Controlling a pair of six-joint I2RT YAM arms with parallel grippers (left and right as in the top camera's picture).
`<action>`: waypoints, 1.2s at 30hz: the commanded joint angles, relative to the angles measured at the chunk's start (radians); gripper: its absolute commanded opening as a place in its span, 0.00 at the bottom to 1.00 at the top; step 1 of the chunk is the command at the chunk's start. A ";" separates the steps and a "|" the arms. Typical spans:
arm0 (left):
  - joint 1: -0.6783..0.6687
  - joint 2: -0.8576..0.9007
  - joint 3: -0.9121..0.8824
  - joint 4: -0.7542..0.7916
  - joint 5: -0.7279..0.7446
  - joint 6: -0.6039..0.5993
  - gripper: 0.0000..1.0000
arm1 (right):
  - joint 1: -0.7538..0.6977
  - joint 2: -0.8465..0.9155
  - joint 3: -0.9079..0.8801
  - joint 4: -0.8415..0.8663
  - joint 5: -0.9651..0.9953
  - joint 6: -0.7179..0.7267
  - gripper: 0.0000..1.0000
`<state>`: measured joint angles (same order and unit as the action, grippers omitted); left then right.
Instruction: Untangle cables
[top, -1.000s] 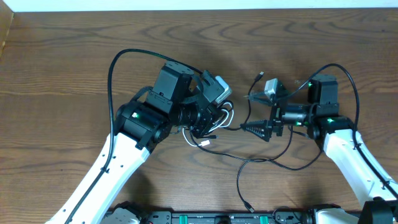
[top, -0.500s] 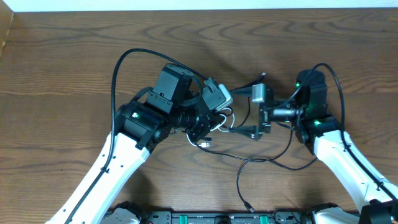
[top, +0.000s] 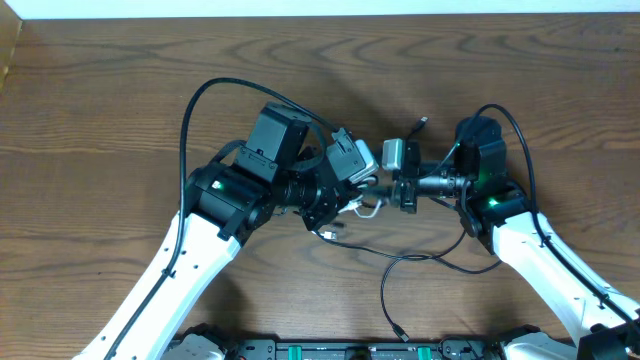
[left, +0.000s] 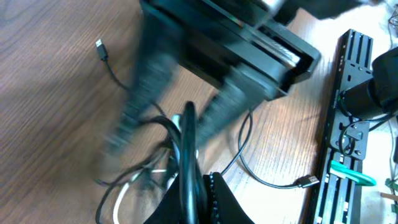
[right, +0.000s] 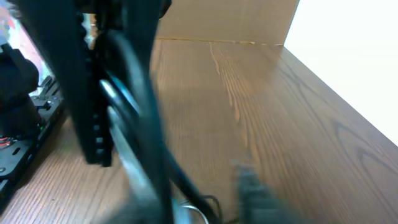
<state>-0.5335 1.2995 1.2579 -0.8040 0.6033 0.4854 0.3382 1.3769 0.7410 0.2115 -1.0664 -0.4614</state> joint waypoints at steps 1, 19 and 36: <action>-0.003 -0.014 0.021 -0.003 0.012 0.019 0.08 | 0.002 -0.002 -0.003 -0.010 0.053 -0.002 0.01; -0.002 -0.014 0.021 -0.025 -0.114 0.010 0.90 | -0.031 -0.002 -0.003 -0.021 0.425 0.257 0.01; -0.002 -0.014 0.021 -0.023 -0.362 -0.148 0.91 | -0.068 -0.002 -0.003 -0.021 0.394 0.345 0.01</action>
<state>-0.5339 1.2995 1.2579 -0.8265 0.2687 0.3607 0.2771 1.3769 0.7406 0.1913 -0.6548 -0.1375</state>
